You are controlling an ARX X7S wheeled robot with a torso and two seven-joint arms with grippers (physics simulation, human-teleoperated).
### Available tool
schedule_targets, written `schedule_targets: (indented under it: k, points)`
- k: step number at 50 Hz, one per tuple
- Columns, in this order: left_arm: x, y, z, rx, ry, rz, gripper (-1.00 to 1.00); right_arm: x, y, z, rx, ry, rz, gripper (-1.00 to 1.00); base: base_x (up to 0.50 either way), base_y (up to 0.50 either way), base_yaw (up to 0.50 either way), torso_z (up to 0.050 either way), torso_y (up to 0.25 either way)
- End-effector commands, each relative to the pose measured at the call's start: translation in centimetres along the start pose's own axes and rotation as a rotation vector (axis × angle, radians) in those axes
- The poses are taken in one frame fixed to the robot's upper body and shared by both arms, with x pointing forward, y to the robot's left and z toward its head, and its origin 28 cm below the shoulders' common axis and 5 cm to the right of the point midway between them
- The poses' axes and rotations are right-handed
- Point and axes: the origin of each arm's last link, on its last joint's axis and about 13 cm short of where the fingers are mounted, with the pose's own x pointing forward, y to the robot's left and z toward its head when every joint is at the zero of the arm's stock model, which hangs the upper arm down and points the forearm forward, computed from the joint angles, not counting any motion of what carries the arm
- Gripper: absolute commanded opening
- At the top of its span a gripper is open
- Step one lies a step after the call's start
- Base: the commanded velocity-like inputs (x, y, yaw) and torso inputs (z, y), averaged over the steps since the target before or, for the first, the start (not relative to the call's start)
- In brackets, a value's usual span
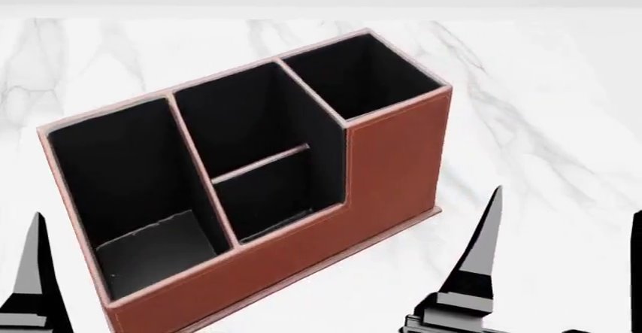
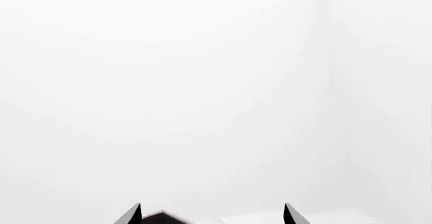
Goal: Pick up the book and place it in the left compartment of the caddy.
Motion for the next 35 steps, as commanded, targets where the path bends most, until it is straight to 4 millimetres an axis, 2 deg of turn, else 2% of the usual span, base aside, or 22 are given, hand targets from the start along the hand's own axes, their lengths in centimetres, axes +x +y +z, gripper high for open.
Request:
schedule_targets:
  k: [1,10,21,35]
  points:
    - [0.78,0.21,-0.30,-0.024,-0.018,0.032,1.00,0.35,-0.32,-0.30,-0.030,0.016,-0.025,1.00,0.00,0.00,0.00,0.000,0.000]
    - [0.79,0.24,-0.36,-0.023,-0.017,0.032,1.00,0.28,-0.35,-0.31,-0.032,0.013,-0.027,1.00,0.28,0.00,0.00,0.000,0.000]
    - [0.82,0.17,-0.31,-0.022,-0.017,0.031,1.00,0.18,-0.40,-0.31,-0.025,-0.012,-0.019,1.00,0.00,0.00,0.00,0.000,0.000]
    - [0.76,0.17,-0.28,-0.022,-0.017,0.031,1.00,0.11,-0.29,-0.26,-0.044,-0.016,-0.011,1.00,0.00,0.00,0.48,0.000,0.000]
